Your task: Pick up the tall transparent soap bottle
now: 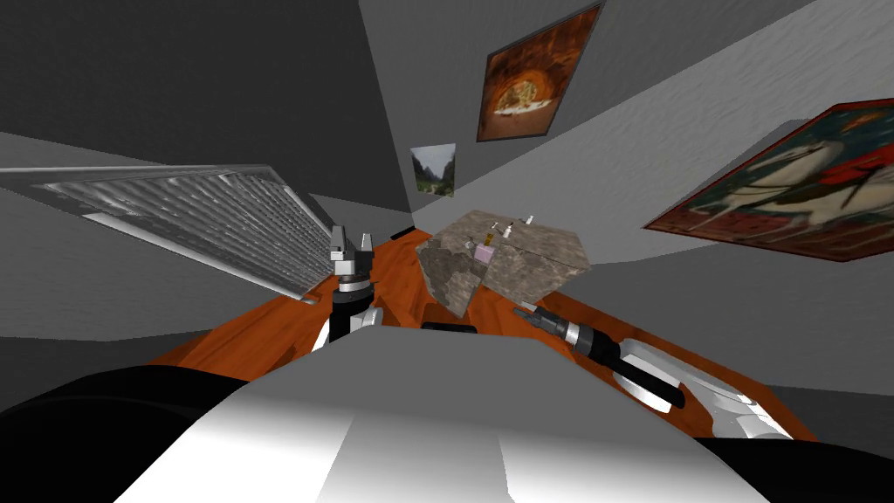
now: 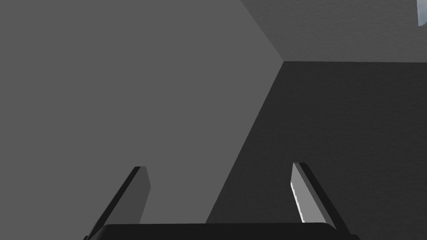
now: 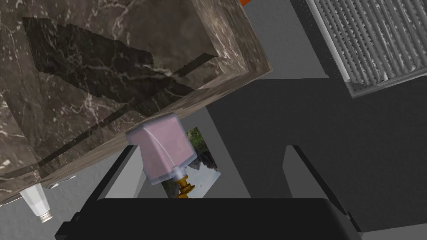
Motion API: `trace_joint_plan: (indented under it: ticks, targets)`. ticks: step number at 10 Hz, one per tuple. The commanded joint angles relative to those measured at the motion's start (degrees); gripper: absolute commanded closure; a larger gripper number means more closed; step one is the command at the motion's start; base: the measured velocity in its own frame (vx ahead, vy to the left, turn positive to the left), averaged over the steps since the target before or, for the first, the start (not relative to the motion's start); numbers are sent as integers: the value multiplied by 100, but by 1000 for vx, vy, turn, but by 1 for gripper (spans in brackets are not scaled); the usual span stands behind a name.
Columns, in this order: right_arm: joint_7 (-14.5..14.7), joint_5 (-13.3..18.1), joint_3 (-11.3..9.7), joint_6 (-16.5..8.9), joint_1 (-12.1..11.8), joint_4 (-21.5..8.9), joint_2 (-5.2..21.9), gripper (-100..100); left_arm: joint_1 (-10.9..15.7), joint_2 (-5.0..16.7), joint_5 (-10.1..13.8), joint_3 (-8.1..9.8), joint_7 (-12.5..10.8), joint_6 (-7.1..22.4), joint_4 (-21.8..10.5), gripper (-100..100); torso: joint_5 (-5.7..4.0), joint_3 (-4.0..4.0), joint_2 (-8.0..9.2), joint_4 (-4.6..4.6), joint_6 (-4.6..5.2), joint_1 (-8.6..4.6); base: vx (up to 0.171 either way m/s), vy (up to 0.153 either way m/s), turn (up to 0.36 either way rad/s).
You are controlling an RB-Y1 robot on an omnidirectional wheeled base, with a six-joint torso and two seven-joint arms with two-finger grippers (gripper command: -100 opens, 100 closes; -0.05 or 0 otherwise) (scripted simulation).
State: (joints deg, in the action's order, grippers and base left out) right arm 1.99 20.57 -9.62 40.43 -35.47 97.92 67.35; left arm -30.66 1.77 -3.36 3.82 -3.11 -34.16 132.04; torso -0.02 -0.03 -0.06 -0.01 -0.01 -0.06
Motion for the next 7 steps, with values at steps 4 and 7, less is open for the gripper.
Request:
trace_joint_plan:
  ticks: [4,7]
  targets:
    - [-97,152,-274,213,-29,-618,855,-100,-1,0,0,1,0,0,0,0,-2,-1,-1,0,6,-4,-7,-20,153]
    - [-148,193,-374,259,-65,-807,1391,-100,-1,0,0,0,0,0,0,0,-1,-1,-3,0,3,0,-3,-12,128]
